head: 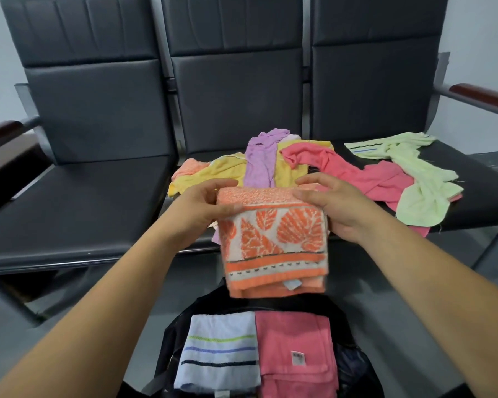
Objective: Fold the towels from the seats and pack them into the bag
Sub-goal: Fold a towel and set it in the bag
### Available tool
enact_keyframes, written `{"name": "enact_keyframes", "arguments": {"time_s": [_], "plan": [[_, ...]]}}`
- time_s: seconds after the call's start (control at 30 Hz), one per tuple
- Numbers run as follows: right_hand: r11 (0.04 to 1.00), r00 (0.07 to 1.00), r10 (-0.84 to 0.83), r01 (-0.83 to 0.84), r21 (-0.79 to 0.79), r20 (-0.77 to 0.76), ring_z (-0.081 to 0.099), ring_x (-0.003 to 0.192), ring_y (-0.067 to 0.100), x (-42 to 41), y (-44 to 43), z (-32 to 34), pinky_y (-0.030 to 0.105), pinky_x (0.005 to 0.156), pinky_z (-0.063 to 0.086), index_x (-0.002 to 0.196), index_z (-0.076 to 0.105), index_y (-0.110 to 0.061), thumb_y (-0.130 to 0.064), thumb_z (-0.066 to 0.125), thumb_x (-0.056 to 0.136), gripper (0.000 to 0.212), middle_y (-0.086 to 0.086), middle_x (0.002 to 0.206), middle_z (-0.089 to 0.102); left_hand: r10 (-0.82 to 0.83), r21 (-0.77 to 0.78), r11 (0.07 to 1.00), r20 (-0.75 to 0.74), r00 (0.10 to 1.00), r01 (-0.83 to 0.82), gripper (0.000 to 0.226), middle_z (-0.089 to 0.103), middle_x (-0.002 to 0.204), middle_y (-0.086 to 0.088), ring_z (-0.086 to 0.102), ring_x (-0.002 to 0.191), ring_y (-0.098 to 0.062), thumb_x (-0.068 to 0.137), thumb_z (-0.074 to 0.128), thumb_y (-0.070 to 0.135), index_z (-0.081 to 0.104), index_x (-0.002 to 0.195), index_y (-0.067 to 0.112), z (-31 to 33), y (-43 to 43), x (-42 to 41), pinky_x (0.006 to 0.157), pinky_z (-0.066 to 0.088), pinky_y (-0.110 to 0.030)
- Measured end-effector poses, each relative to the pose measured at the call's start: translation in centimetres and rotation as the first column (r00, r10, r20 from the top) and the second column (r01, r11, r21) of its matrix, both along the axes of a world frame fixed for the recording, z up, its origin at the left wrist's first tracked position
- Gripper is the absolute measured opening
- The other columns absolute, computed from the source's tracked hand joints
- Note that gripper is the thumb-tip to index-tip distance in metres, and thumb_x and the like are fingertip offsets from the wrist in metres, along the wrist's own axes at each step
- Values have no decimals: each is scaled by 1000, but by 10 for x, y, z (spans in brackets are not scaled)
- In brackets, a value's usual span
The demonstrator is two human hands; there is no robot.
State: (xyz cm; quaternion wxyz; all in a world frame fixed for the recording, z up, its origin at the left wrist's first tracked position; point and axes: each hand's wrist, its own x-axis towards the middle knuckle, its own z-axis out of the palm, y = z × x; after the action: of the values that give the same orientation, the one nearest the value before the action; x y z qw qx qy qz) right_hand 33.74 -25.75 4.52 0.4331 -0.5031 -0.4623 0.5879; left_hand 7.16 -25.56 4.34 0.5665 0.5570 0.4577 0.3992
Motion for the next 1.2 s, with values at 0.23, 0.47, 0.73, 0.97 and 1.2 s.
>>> {"name": "enact_keyframes", "arguments": {"time_s": [0.23, 0.47, 0.73, 0.97, 1.2], "plan": [[994, 994, 106, -105, 12, -34, 74, 97, 30, 12, -7, 0, 43, 85, 61, 118, 66, -7, 0, 78, 80, 41, 20, 110, 73, 150, 197, 978, -459, 876, -64, 71, 63, 130, 1, 63, 116, -17, 81, 84, 20, 51, 144, 19, -12, 7, 5, 100, 54, -41], [962, 850, -75, -75, 262, 521, 71, 84, 3, 17, -21, -17, 20, 73, 57, 117, 64, -20, -6, 88, 74, 51, -7, 100, 72, 234, 382, 922, -680, 695, 64, 23, 68, 96, 5, 61, 90, -17, 87, 78, 24, 68, 108, 22, -17, -1, 18, 69, 45, -21], [964, 964, -136, 76, 255, 229, 72, 82, 15, 44, -35, -62, 22, 71, 53, 91, 72, -20, -4, 83, 78, 23, 2, 87, 76, 45, 163, 987, -250, 967, -4, 13, 72, 90, 22, 66, 88, 5, 101, 57, 16, 60, 103, 29, -53, -21, 47, 75, 47, -13], [957, 963, -251, 231, -178, -97, 75, 90, 32, 38, -52, -128, 42, 79, 60, 112, 68, -1, -14, 71, 93, 23, 18, 100, 77, 161, 19, 986, -335, 929, -164, 28, 70, 115, 0, 67, 108, -20, 102, 48, 49, 57, 114, 25, -120, -33, 69, 99, 51, -44], [823, 942, -234, 324, -467, 240, 75, 80, 36, 30, -69, -227, 52, 80, 62, 100, 69, 9, -11, 74, 91, 22, 23, 88, 75, -47, -157, 984, -678, 733, -83, 37, 62, 108, -5, 60, 98, -24, 107, 33, 46, 47, 110, 12, -206, -63, 74, 78, 41, -34]]}}
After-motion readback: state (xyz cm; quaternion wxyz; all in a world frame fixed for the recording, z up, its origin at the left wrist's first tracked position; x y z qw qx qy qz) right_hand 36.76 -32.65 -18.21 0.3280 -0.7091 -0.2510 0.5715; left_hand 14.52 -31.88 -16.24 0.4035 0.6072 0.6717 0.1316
